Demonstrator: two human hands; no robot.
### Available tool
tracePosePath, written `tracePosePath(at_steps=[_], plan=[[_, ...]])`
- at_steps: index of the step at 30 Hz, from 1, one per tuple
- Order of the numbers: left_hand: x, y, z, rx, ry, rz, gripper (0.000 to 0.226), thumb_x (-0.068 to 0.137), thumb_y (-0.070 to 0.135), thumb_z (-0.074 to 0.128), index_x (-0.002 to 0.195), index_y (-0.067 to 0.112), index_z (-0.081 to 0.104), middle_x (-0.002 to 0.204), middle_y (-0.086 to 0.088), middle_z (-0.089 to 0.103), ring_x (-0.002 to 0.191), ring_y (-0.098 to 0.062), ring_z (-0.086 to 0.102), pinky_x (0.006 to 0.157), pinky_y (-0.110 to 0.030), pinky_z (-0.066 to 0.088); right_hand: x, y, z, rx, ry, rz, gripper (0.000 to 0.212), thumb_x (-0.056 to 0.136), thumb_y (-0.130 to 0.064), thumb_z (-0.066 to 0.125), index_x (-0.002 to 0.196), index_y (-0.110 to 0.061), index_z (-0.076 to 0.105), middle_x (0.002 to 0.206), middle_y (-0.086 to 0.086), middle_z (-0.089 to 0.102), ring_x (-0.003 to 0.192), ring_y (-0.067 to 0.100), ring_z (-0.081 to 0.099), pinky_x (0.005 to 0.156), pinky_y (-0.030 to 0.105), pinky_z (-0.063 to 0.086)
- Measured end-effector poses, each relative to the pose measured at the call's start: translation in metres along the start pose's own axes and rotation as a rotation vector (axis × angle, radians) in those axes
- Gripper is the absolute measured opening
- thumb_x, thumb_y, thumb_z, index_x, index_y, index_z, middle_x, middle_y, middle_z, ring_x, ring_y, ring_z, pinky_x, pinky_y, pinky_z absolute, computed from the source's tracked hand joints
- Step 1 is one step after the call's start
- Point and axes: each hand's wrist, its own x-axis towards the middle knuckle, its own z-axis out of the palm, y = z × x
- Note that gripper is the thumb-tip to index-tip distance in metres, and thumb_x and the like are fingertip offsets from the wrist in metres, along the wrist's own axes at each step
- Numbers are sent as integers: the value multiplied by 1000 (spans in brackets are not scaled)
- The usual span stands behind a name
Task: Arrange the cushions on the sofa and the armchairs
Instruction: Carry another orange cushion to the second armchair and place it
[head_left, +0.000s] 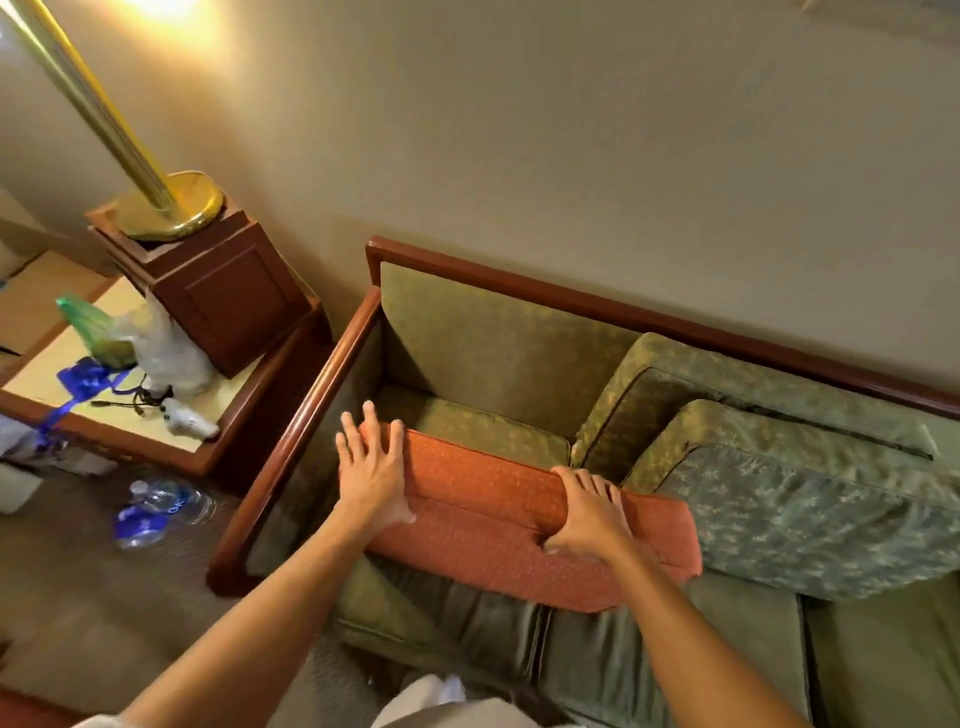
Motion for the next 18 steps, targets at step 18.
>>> tracePosePath(at_steps=[18], plan=[[15, 54, 24, 57, 42, 478, 117, 53, 59, 84, 148, 24, 25, 142, -8, 41, 134, -33, 35, 116, -61, 14, -10, -17, 18, -79, 44, 43, 118, 55, -53, 84, 149, -24, 19, 145, 6, 33, 137, 29, 27, 116, 46, 16]])
